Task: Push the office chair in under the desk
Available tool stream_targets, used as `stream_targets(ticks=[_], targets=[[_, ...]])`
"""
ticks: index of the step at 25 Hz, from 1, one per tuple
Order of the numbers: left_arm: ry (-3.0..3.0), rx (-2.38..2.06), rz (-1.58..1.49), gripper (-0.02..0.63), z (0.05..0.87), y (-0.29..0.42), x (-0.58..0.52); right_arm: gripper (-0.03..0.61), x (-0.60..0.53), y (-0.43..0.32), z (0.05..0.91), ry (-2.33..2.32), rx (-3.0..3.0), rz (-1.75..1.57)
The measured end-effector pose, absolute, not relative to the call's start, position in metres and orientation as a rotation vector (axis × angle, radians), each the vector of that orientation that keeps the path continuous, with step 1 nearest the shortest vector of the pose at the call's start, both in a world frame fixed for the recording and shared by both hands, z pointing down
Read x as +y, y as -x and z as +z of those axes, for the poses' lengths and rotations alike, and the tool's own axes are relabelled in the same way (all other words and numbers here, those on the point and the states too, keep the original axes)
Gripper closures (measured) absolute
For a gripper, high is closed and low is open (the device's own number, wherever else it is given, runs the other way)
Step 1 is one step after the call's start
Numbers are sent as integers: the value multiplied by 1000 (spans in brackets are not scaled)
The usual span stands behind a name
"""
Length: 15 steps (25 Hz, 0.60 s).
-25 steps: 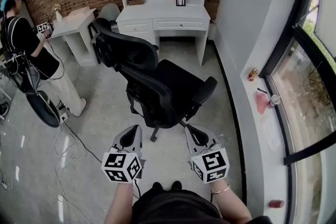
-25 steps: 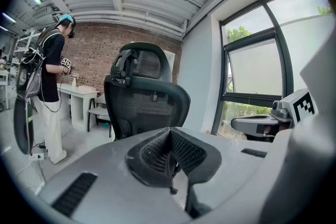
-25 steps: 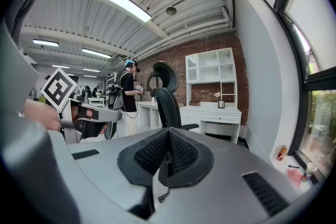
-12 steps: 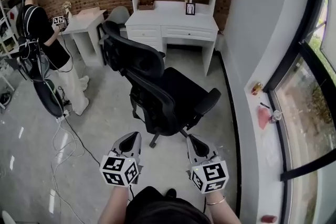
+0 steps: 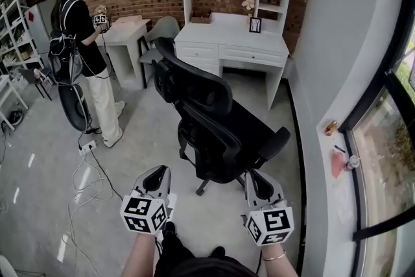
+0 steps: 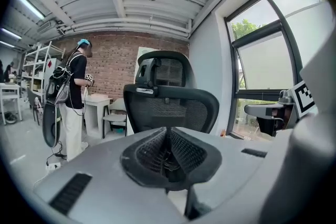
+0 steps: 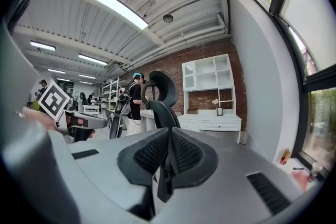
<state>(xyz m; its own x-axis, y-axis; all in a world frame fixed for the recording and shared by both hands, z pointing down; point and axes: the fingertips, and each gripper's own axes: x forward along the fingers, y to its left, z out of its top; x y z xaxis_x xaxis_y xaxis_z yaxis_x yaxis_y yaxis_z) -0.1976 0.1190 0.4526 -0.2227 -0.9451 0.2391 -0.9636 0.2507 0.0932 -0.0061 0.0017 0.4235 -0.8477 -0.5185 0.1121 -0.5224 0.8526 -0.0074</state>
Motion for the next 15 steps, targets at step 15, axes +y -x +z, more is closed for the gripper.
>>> stream_targets(ticks=[15], targets=[[-2152, -2082, 124, 433, 422, 363, 62, 357, -8, 101, 393, -1336, -2647, -234]])
